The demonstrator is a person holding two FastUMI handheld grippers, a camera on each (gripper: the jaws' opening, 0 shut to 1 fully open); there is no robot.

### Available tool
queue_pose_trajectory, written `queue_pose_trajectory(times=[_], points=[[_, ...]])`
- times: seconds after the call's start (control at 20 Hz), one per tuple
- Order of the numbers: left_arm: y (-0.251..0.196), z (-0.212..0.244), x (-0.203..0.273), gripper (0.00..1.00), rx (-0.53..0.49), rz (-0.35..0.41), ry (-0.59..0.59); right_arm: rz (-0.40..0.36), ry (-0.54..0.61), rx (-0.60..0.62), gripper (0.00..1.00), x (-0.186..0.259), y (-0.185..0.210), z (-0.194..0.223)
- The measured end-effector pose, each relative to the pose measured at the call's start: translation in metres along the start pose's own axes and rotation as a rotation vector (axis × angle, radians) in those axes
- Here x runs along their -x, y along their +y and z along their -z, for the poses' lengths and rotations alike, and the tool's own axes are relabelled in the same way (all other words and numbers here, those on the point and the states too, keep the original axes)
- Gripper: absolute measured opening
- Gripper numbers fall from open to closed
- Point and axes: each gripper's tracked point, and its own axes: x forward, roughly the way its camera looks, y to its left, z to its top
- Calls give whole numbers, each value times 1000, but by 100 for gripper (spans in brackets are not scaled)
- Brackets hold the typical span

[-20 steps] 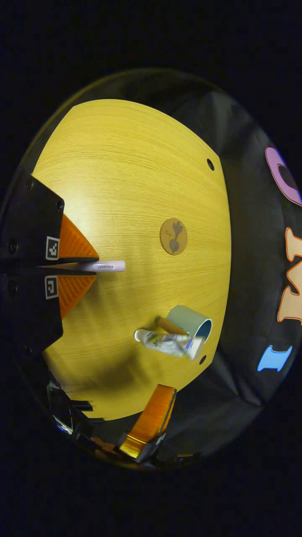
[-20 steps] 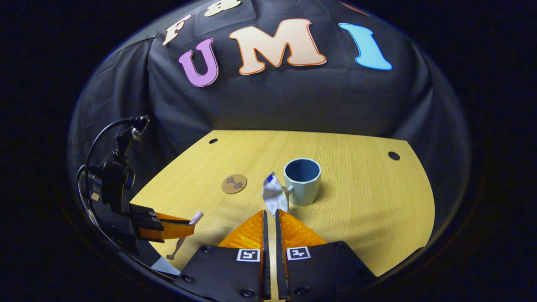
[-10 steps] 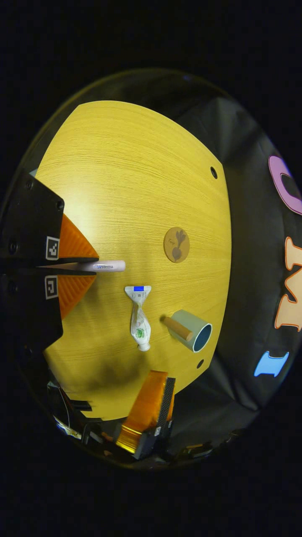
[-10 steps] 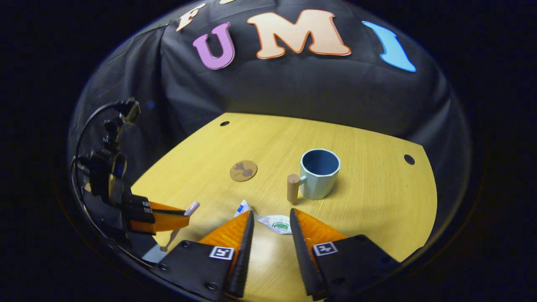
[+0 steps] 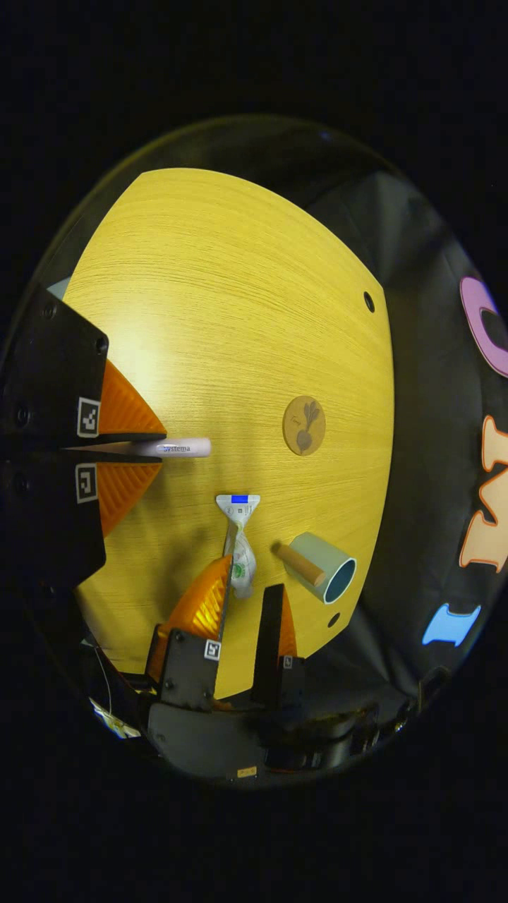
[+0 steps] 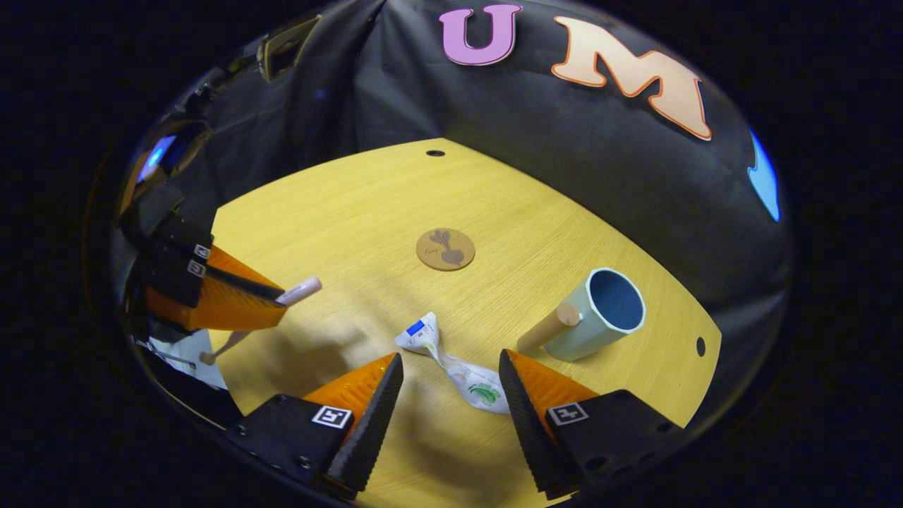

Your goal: Put the toothbrush and toothpaste on the desktop into the cup, then pick up the cup and place it on the coaster on the desktop.

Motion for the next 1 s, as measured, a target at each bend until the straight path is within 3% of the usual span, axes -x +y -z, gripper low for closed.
queue_pose_trajectory(times=[0.35, 0.6, 0.75, 0.85, 0.9, 1.0], points=[[20, 8, 3, 0, 37, -15, 5, -7, 126, 12, 87, -35, 2, 23], [33, 8, 2, 0, 55, -29, 4, -23, 184, -3, 81, -47, 6, 28], [38, 7, 1, 0, 61, -32, 6, -71, 230, -65, 65, -52, 14, 31], [40, 7, -1, 0, 62, -34, 9, -79, 255, -108, 39, -54, 16, 32], [40, 8, -1, 0, 64, -32, 9, -80, 269, -115, 39, -52, 16, 32], [40, 7, -1, 0, 61, -27, 13, -73, 282, -120, 30, -52, 18, 33]])
